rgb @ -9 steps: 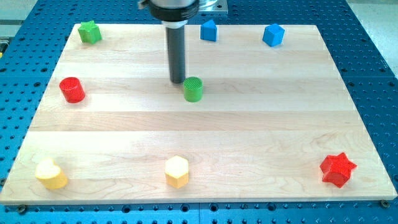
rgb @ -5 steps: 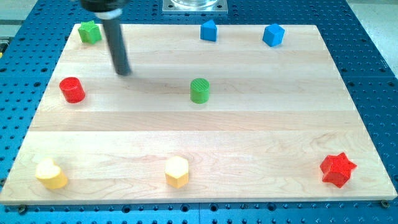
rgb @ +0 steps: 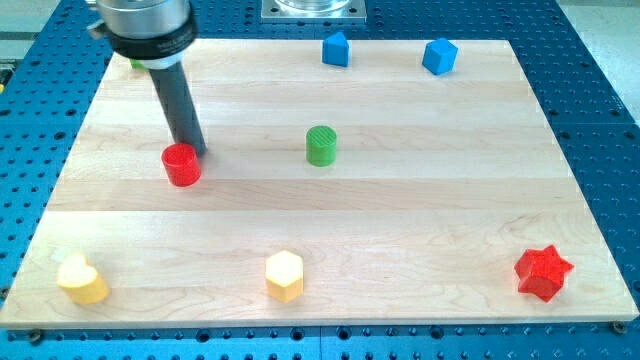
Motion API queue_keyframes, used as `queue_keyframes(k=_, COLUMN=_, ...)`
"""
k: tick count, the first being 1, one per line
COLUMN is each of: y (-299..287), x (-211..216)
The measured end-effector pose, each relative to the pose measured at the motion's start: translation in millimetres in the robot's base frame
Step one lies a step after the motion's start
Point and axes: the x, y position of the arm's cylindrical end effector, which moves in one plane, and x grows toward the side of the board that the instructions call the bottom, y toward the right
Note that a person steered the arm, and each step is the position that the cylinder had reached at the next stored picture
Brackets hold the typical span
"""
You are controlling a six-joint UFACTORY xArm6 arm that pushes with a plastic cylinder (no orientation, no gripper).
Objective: Push the red circle left to the green circle
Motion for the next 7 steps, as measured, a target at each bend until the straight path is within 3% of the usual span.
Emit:
queue_keyframes(k=1, y=-50.8, x=14.8)
queue_keyframes(k=2, y=-14.9, x=48.4)
queue_keyframes(k=3, y=71.0, x=47.7)
queue_keyframes(k=4, y=107.1, x=50.7)
queue_keyframes(k=5, y=53.9, x=52.6)
queue_keyframes(k=7, y=95.4, x=29.1)
